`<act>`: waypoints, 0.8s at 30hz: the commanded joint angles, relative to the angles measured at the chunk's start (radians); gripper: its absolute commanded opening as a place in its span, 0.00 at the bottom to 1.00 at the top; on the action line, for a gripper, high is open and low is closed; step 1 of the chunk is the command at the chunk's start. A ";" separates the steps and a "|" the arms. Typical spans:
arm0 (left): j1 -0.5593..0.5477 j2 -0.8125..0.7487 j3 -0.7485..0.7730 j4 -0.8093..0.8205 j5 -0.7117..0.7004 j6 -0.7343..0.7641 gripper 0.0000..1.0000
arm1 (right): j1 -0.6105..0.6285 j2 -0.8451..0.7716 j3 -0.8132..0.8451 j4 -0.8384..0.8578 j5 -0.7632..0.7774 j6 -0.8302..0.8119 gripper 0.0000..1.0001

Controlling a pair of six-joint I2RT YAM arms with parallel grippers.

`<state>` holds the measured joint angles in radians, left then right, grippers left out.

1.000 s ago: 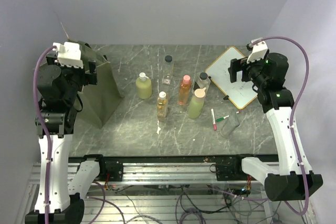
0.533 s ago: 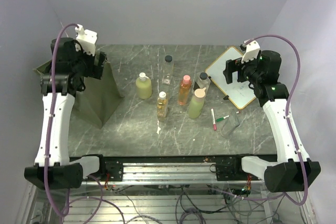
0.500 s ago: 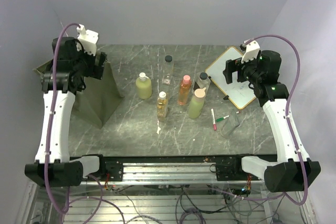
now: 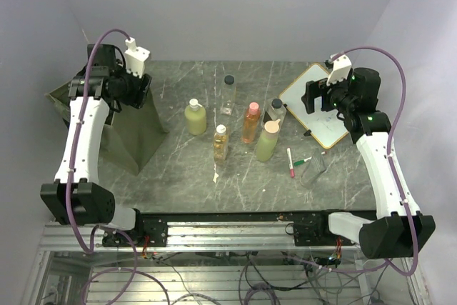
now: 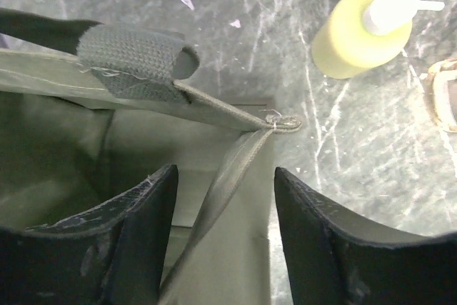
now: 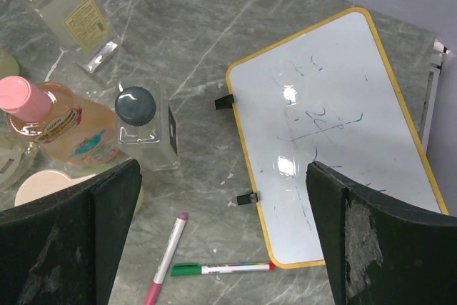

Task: Place the personal care products into the canvas bag
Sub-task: Adjust the canvas bag at the center of the board.

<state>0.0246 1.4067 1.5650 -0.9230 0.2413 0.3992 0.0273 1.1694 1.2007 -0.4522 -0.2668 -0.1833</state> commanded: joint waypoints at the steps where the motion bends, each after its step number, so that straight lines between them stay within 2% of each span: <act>1: -0.003 0.034 0.049 -0.069 0.076 -0.044 0.62 | -0.010 -0.012 -0.008 0.033 0.000 0.005 1.00; 7: -0.009 -0.009 -0.011 -0.045 0.149 -0.136 0.39 | -0.023 -0.020 -0.020 0.031 -0.016 0.013 1.00; 9: -0.022 -0.019 -0.019 -0.061 0.179 -0.104 0.31 | -0.023 -0.015 -0.018 0.028 -0.019 0.010 1.00; 18: -0.152 -0.029 0.021 -0.240 0.180 0.146 0.08 | -0.027 -0.017 -0.025 0.028 -0.033 0.011 1.00; 24: -0.209 -0.028 0.037 -0.350 0.257 0.312 0.07 | -0.027 -0.001 -0.014 0.019 -0.050 0.013 1.00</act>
<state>-0.1490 1.3968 1.5703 -1.1374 0.4099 0.5678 0.0071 1.1675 1.1862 -0.4465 -0.2974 -0.1761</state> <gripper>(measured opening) 0.085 0.997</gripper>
